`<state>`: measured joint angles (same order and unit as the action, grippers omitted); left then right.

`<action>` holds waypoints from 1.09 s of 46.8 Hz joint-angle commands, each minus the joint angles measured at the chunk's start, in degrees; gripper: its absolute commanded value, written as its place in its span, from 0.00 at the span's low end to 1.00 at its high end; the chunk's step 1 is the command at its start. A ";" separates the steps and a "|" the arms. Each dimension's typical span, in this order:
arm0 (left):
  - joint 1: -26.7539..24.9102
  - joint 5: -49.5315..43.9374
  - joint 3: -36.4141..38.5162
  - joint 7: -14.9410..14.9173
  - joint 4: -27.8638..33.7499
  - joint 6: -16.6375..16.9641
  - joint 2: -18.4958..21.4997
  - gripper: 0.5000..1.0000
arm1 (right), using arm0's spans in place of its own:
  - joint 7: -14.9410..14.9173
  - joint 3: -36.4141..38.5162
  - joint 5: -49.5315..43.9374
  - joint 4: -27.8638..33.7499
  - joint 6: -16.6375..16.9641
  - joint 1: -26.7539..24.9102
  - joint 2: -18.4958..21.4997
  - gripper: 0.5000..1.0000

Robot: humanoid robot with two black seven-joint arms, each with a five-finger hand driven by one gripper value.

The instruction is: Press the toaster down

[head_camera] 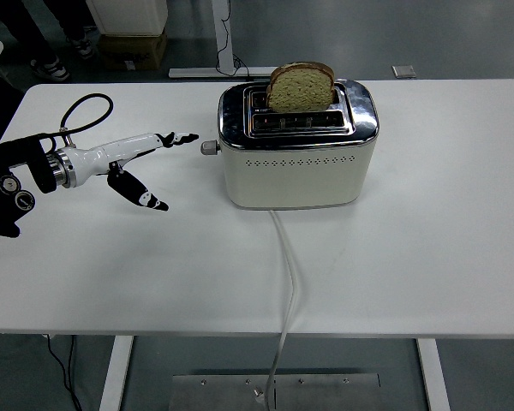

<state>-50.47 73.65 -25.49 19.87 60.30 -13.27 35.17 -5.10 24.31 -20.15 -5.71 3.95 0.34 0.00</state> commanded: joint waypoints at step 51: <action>0.02 0.00 1.32 0.00 -0.09 0.00 -1.24 1.00 | 0.00 -0.05 -0.06 0.00 0.00 0.01 0.00 1.00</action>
<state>-50.47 73.65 -24.19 19.86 60.25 -13.27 34.09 -5.08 24.28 -20.17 -5.71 3.96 0.32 0.00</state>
